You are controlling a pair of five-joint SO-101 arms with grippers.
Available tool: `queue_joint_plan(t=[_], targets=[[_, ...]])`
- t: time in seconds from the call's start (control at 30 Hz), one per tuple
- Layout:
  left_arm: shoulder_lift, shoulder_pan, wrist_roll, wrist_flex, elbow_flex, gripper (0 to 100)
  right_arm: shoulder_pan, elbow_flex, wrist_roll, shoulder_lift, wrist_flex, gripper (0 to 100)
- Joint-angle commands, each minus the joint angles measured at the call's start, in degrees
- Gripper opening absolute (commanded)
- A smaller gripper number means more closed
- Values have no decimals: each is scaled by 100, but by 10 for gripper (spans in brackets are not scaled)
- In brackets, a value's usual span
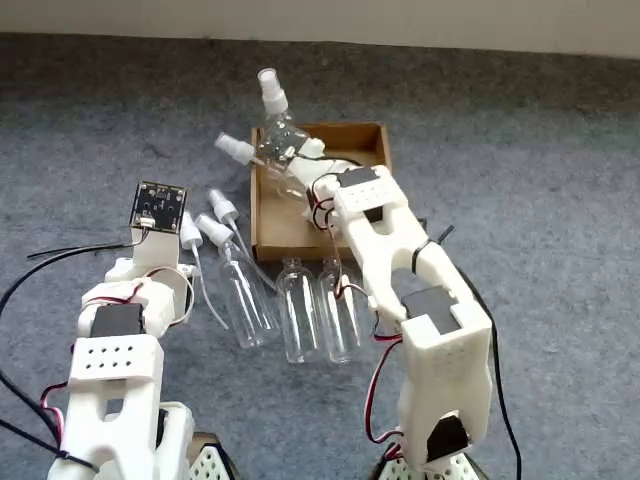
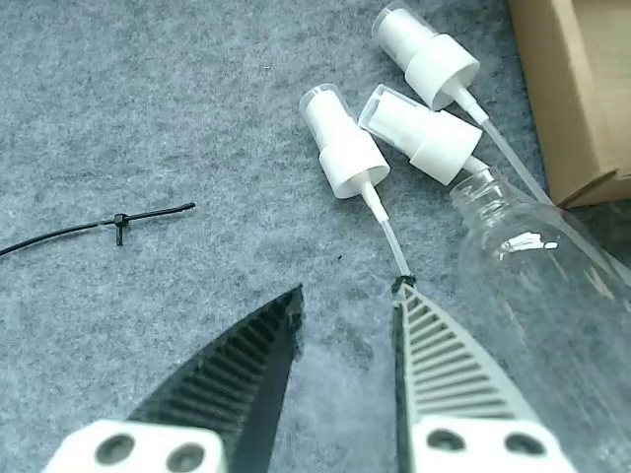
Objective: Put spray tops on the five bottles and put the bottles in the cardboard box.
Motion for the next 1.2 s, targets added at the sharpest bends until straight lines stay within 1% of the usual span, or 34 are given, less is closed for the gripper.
queue_joint_plan(t=[0.0, 0.1, 0.23, 0.33, 0.5, 0.7, 0.93, 1.0, 1.07, 1.17], targets=[[-101, 66, 18, -123, 13, 149, 48, -303, 0, -303, -110, 94], [-101, 66, 18, -132, 13, 149, 31, -259, 0, -673, -110, 63], [-101, 66, 18, -132, 13, 149, -48, -198, 0, -1112, -84, 54], [-101, 66, 18, -132, 22, 149, -136, 198, 0, -1420, -101, 53], [-101, 66, 26, -132, 22, 149, -497, 822, 35, -2088, -92, 52], [-110, 48, 26, -132, 4, 148, -963, 2000, 26, -3222, -84, 52], [-110, -514, 62, -246, -154, 149, -1305, 3389, -18, -5165, -75, 51], [-101, -664, 97, -220, -347, 150, -1270, 3662, -360, -5763, 163, 51], [-92, -857, 202, -211, -620, 151, -1138, 3846, -677, -6325, 655, 51], [-84, -1068, 202, -70, -1033, 151, -760, 3925, -782, -7090, 1455, 21]])
